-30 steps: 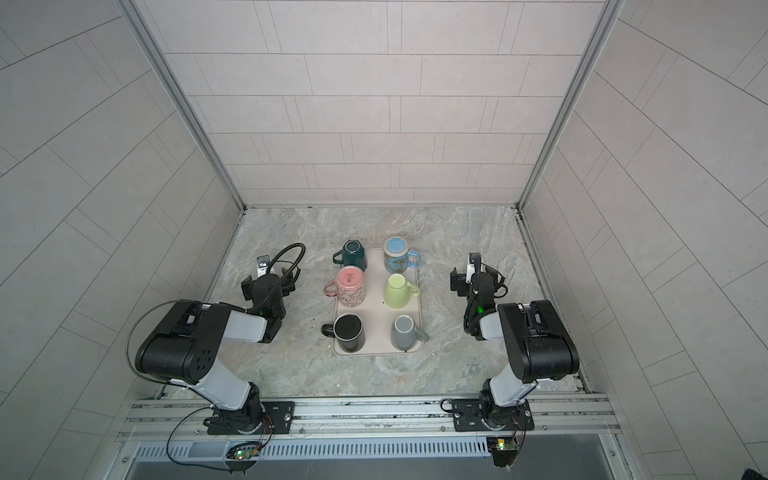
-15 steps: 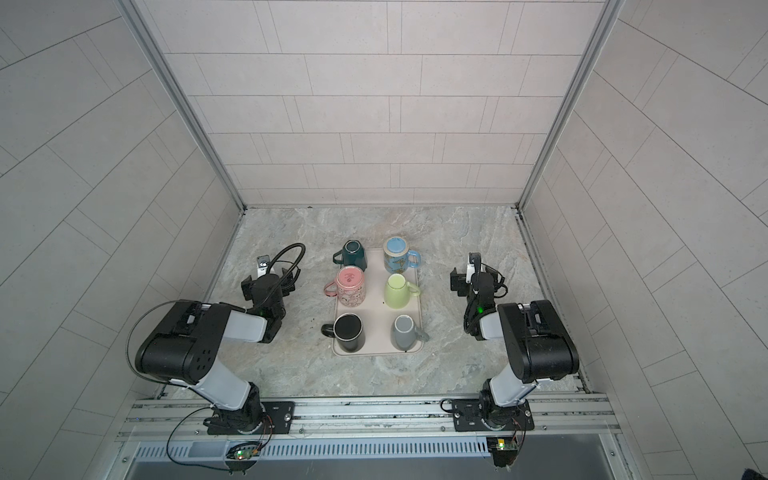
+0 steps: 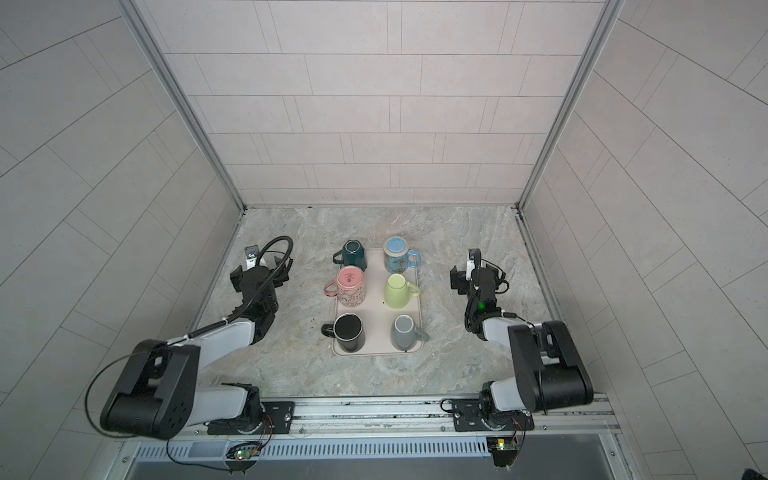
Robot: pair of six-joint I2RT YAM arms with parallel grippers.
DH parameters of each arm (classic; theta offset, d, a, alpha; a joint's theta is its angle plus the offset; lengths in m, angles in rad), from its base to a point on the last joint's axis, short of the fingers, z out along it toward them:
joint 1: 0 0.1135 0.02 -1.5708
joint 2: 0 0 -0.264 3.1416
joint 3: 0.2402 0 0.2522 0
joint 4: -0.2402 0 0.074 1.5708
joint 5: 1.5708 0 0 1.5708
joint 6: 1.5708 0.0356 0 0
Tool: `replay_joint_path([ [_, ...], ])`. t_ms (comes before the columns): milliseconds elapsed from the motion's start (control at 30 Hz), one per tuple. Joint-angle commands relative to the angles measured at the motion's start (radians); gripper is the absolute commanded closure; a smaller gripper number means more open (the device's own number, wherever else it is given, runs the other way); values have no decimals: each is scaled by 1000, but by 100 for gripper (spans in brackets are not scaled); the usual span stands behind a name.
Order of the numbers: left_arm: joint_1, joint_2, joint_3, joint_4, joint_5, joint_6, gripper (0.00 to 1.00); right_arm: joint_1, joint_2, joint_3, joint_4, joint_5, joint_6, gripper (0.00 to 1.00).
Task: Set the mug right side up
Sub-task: 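Raise both arms from rest and move the grippers toward the tray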
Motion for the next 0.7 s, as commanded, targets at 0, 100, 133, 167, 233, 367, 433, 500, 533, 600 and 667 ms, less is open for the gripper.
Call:
replay_joint_path([
  [0, -6, -93, 65, -209, 24, -81, 0, 4, -131, 186, -436, -80, 111, 10],
  [100, -5, -155, 137, -340, 63, -161, 0, 10, -169, 341, -688, -247, 230, 17],
  [133, -7, -170, 162, -379, 88, -179, 0, 17, -171, 391, -763, -292, 263, 17],
  [167, -6, -182, 189, -420, 113, -197, 0, 25, -166, 447, -847, -322, 287, 17],
  [233, -6, -196, 236, -488, 158, -216, 0, 38, -139, 557, -1003, -364, 327, 17],
  [367, -5, -182, 360, -678, 210, -291, 0, 53, -40, 753, -1262, -504, 372, 20],
  [433, -6, -162, 410, -761, 257, -312, 0, 52, 0, 793, -1288, -583, 436, 20],
  [500, -6, -139, 447, -815, 305, -324, 0, 53, 49, 835, -1306, -650, 486, 20],
  [533, -7, -130, 461, -836, 327, -334, 0, 53, 79, 863, -1318, -674, 509, 20],
  [600, -5, -111, 493, -880, 367, -348, 0, 52, 134, 911, -1333, -715, 567, 21],
  [667, -5, -94, 529, -929, 408, -347, 0, 52, 187, 939, -1312, -753, 657, 22],
])
